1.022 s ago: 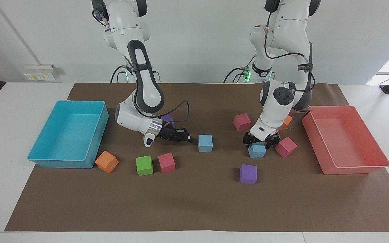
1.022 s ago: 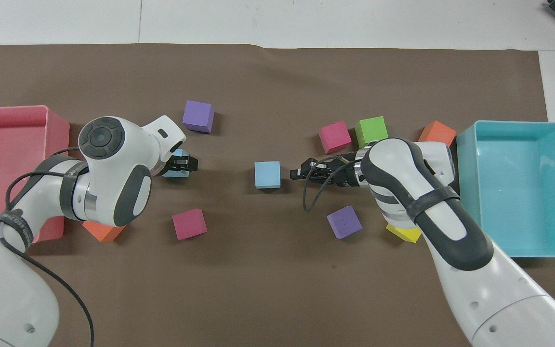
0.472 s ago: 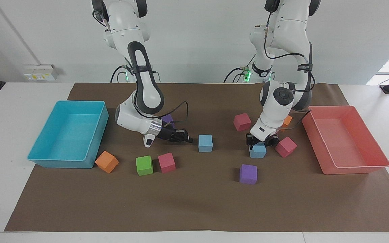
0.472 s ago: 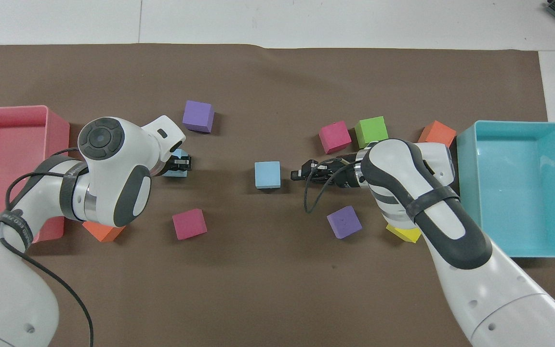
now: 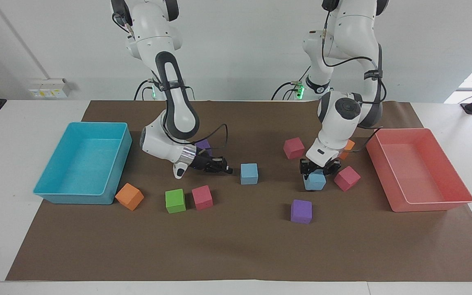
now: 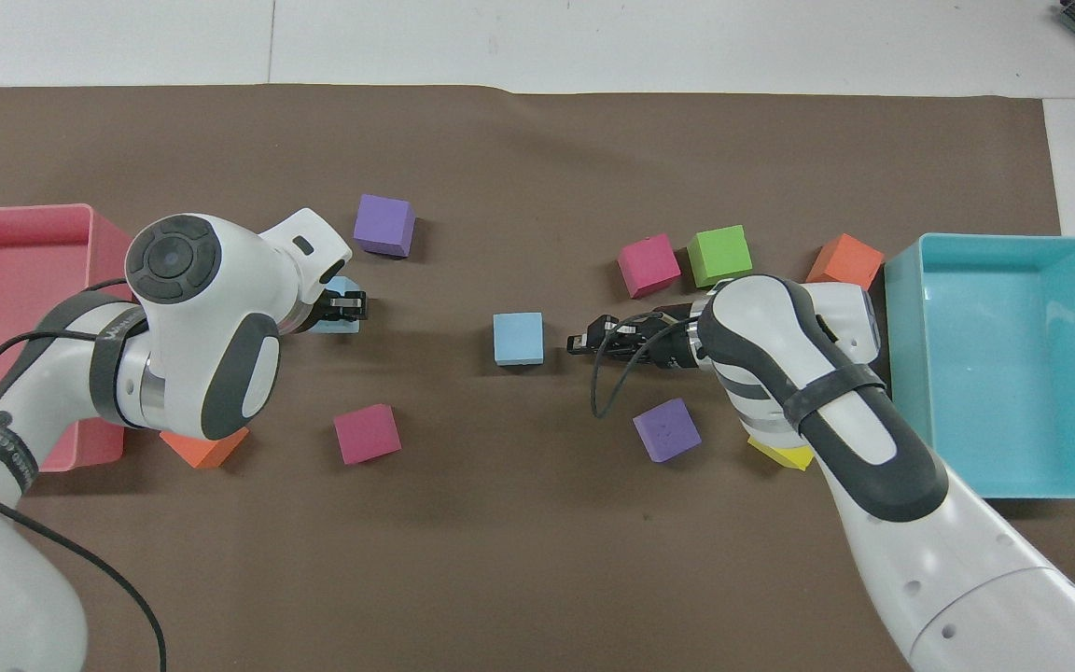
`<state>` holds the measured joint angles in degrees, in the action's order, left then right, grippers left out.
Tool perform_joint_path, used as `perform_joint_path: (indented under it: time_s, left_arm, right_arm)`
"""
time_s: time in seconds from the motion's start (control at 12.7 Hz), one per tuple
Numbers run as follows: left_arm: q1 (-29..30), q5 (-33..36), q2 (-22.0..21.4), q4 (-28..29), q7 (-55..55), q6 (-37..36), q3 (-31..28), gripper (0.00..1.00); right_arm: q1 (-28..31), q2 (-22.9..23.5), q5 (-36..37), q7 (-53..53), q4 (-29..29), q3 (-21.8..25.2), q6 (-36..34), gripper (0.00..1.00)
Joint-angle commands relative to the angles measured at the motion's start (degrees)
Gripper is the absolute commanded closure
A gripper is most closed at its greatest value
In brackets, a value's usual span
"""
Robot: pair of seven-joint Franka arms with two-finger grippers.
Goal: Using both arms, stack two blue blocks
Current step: 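Grasp the second light-blue cube with the left gripper and lift it, then carry the cube with the left gripper and lower it onto the center cube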
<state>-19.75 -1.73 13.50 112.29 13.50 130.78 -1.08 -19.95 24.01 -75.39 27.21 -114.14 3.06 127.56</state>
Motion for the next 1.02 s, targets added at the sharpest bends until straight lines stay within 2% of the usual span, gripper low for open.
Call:
perform_joint_path:
  time_s: [0.0, 0.24, 0.47, 0.71, 0.94]
  left_arm:
    - [-2.92, 1.45, -1.2, -4.6, 4.68, -6.66, -0.86, 0.95]
    - [-5.99, 3.57, 0.82, -9.44, 8.56, -7.9, -0.68, 0.99]
    - [-9.51, 3.13, 7.4, -20.5, 10.75, -13.17, -0.59, 1.0]
    - [-12.51, 2.78, 7.6, -21.15, 14.71, -12.66, -0.51, 1.0]
    - [-16.63, 3.31, 10.75, -21.58, 21.2, -11.69, -0.59, 1.0]
  right_arm:
    - [-0.09, -0.1, 0.42, 1.53, -0.47, -0.16, 1.64, 1.0]
    - [-0.18, -0.01, 0.69, 1.53, -0.47, -0.25, 1.99, 1.0]
    - [-0.79, -0.01, 0.69, 1.53, -0.47, -0.25, 2.16, 1.0]
    - [-0.79, -0.01, 0.69, 1.53, -0.47, -0.25, 2.16, 1.0]
    - [-0.79, -0.01, 0.69, 1.53, -0.47, -0.17, 2.16, 1.0]
